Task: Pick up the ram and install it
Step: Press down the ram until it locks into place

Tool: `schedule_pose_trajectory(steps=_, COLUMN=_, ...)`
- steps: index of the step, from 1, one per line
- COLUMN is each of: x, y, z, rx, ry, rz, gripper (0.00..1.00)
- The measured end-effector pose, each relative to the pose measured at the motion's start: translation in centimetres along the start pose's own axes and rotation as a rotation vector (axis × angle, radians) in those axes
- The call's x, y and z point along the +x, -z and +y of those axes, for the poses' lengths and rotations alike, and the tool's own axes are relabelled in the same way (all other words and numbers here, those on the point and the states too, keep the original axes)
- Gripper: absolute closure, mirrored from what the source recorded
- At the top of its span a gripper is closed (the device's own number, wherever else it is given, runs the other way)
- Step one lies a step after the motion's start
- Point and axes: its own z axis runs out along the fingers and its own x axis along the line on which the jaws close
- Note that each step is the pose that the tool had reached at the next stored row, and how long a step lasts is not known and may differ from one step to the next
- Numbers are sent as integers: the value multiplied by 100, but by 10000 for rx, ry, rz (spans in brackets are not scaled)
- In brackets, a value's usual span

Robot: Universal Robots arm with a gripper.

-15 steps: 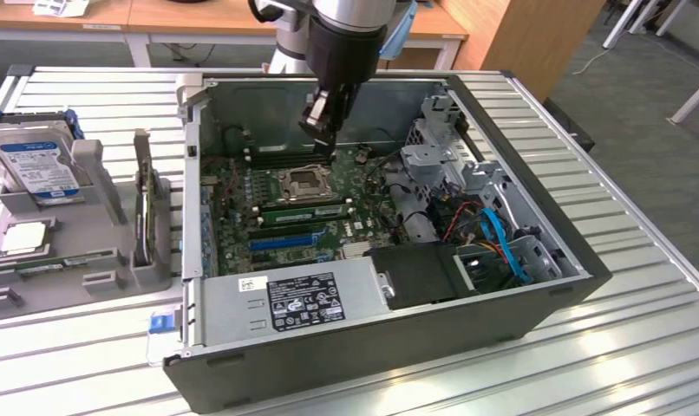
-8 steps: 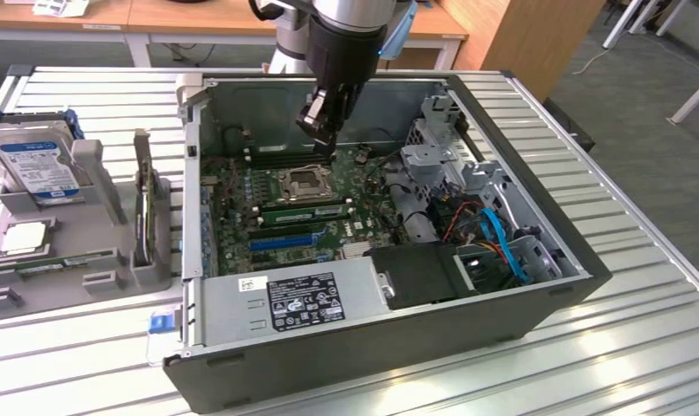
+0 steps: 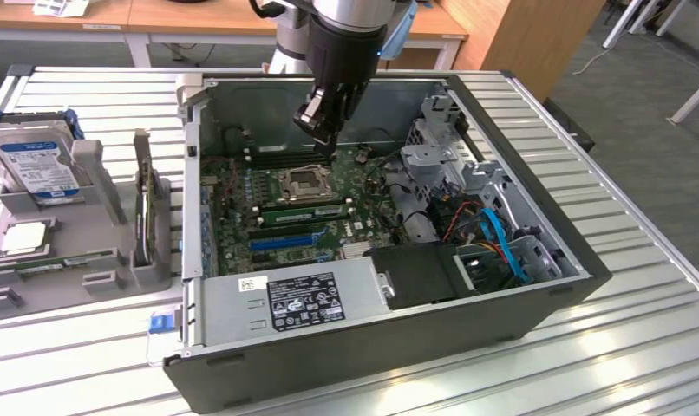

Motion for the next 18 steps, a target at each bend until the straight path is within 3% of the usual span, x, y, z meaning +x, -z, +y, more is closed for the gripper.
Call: schedule_pose_trajectory(steps=18, x=0, y=-7, z=0, rx=52, ry=-2403, rz=-123, gripper=90)
